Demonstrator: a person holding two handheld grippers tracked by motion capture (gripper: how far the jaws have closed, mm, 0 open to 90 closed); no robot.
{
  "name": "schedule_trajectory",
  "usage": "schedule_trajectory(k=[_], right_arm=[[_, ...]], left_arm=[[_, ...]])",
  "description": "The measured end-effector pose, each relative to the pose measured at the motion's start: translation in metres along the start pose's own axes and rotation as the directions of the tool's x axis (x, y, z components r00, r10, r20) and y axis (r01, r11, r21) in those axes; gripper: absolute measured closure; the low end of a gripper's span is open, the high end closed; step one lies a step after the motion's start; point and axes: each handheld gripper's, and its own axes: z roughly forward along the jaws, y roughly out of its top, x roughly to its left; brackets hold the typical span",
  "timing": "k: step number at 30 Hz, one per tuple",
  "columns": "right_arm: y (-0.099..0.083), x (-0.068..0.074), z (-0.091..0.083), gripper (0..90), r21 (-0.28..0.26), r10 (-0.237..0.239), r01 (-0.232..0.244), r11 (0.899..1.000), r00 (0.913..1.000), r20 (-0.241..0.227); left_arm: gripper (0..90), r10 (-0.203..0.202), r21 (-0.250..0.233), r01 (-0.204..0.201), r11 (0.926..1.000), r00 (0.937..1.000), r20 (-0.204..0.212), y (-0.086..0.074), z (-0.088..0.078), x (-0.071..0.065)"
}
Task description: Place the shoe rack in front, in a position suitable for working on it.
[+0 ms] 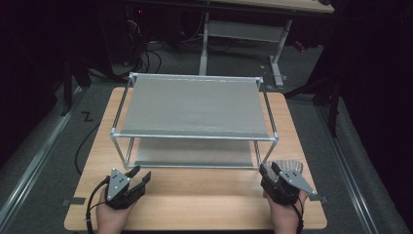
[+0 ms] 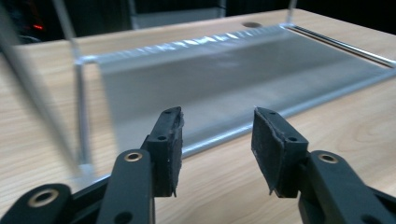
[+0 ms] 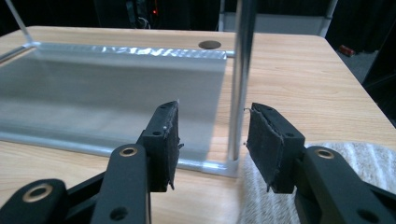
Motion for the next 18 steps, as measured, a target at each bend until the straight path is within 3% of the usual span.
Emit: schedule_trajectory(k=[1, 2, 3, 4, 8, 10, 11, 12, 18], right_arm=[[0.000, 0.007, -0.005, 52.8, -0.014, -0.014, 0.014, 1.000, 0.9999, -0.007], [0.000, 0.007, -0.005, 52.8, -0.014, -0.014, 0.014, 1.000, 0.9999, -0.007], [-0.001, 0.016, -0.007, 52.2, -0.014, -0.051, 0.051, 0.999, 0.9984, -0.024], [-0.001, 0.016, -0.007, 52.2, -0.014, -0.051, 0.051, 0.999, 0.9984, -0.024], [-0.013, 0.041, 0.005, 50.2, 0.024, -0.125, 0.130, 0.991, 0.9832, -0.133], [-0.016, 0.046, 0.008, 49.8, 0.041, -0.135, 0.143, 0.989, 0.9795, -0.149], [-0.018, 0.049, 0.010, 49.5, 0.050, -0.144, 0.154, 0.987, 0.9762, -0.162], [-0.021, 0.054, 0.012, 49.1, 0.057, -0.159, 0.171, 0.984, 0.9720, -0.173], [-0.021, 0.055, 0.018, 48.3, 0.071, -0.138, 0.153, 0.986, 0.9736, -0.182]], left_arm=[[51.1, 0.006, 0.010, -0.007, 0.9999, 0.9993, 0.038, -0.001, 0.007, -0.007], [50.7, 0.006, 0.010, -0.007, 0.9999, 0.9993, 0.038, -0.001, 0.007, -0.007], [50.3, 0.028, 0.019, -0.029, 0.9994, 0.9980, 0.058, -0.001, 0.011, -0.012], [50.3, 0.044, 0.026, -0.046, 0.9986, 0.9965, 0.071, -0.001, 0.015, -0.017], [48.3, 0.109, 0.072, -0.121, 0.9901, 0.9826, 0.150, -0.006, 0.031, -0.038], [47.5, 0.123, 0.081, -0.137, 0.9873, 0.9792, 0.162, -0.006, 0.034, -0.041], [47.2, 0.150, 0.090, -0.167, 0.9818, 0.9732, 0.175, -0.007, 0.037, -0.046], [47.2, 0.161, 0.089, -0.179, 0.9799, 0.9711, 0.176, -0.008, 0.038, -0.047], [47.0, 0.142, 0.083, -0.160, 0.9835, 0.9707, 0.194, -0.010, 0.034, -0.043]])
